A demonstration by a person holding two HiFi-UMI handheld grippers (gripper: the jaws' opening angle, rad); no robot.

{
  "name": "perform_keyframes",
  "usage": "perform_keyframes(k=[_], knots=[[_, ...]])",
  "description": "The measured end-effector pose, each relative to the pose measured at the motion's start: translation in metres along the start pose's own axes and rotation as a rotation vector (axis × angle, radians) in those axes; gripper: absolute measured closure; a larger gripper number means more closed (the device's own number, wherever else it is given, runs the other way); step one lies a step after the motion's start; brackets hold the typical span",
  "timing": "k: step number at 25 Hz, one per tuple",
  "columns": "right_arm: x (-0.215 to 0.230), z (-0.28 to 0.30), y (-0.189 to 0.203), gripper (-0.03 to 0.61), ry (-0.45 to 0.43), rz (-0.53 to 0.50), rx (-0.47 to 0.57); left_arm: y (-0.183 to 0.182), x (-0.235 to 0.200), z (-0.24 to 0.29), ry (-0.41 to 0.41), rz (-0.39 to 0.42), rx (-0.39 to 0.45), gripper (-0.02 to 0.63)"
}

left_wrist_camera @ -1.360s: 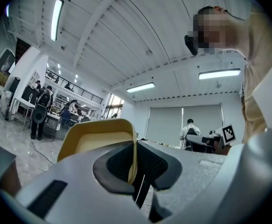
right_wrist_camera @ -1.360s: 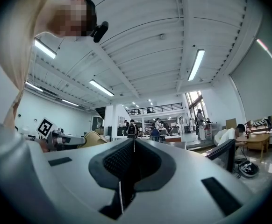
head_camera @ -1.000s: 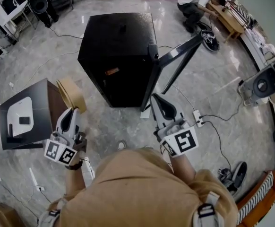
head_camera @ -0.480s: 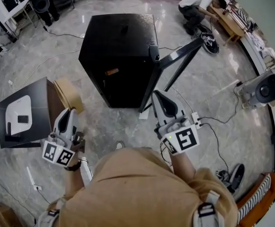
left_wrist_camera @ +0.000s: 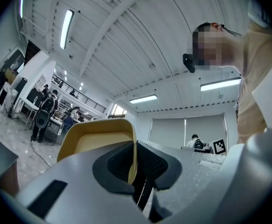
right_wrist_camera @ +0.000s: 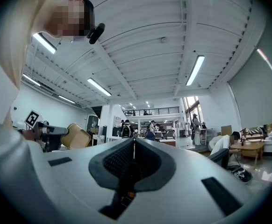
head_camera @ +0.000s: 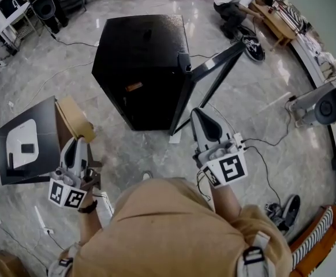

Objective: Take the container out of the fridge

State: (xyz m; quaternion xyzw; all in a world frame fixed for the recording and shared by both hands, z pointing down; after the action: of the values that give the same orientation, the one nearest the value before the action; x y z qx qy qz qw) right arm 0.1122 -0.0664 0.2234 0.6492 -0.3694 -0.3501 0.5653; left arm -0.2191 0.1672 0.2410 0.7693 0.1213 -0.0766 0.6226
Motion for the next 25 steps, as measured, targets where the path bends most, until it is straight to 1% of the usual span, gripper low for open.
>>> perform_keyframes(k=[8, 13, 25], knots=[[0.003, -0.001, -0.002, 0.574, 0.014, 0.002, 0.003, -0.009, 0.0, -0.017, -0.041, 0.012, 0.024, 0.591], [0.002, -0.004, -0.001, 0.574, 0.019, 0.011, 0.012, -0.011, 0.001, -0.019, -0.036, 0.022, 0.029, 0.591], [-0.005, -0.011, 0.0, 0.574, 0.032, 0.0, -0.011, -0.011, 0.002, -0.022, -0.016, 0.014, 0.026, 0.591]])
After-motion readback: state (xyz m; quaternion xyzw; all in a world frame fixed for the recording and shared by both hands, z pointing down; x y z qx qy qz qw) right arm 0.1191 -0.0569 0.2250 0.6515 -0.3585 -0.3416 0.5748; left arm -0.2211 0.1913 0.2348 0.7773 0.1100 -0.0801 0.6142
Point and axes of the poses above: the fingertips, and each gripper's own axes: z forward along the fingers, x to its right, y out of its underside, the point moved 10 cm from there along -z, backward along the fingers
